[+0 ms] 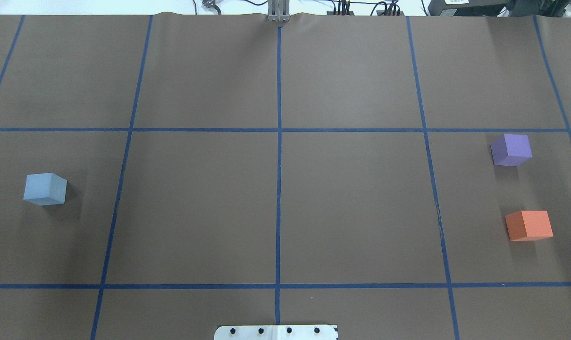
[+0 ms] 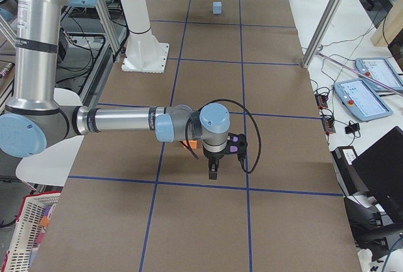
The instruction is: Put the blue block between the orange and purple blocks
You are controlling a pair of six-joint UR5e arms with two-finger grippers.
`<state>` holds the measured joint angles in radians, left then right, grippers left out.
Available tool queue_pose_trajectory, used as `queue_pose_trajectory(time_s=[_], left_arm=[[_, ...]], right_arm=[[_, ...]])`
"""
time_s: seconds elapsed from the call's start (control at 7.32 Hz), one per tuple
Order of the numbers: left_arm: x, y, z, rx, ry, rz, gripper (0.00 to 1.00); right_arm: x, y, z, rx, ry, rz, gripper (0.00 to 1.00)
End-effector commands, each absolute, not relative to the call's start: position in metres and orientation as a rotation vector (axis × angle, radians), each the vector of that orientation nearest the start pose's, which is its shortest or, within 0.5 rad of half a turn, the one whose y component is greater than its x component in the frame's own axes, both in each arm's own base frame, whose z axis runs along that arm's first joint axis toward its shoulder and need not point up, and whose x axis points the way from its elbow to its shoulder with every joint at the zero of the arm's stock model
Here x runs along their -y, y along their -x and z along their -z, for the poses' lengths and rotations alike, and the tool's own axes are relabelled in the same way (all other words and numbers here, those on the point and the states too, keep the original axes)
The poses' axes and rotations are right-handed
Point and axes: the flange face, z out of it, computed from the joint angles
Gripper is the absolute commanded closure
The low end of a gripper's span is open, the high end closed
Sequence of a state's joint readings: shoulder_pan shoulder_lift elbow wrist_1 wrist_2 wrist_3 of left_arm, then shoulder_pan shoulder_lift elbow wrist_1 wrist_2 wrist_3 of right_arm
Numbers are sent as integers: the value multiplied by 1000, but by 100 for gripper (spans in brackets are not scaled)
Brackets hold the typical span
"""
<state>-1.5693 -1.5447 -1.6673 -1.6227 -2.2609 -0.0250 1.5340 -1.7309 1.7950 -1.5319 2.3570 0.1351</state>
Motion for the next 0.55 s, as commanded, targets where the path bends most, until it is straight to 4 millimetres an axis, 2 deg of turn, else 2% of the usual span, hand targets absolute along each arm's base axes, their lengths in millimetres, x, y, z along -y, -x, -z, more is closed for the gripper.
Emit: queue_pose_trajectory(time_s=[0.0,0.14,0.27,0.41], left_arm=[[488,68,-623,-701,-114,-28,0],[489,68,-611,-708,-148,-41,0],[492,64,-587,-741,-203,-66,0],[497,47,-581,-741,-202,-102,0]], right_arm=[[432,-47,-617,793,-28,-53,0],[432,-47,-617,793,-28,-53,0],[432,-47,-616,793,-31,-52,0],[432,-47,-613,795,-39,-48,0]])
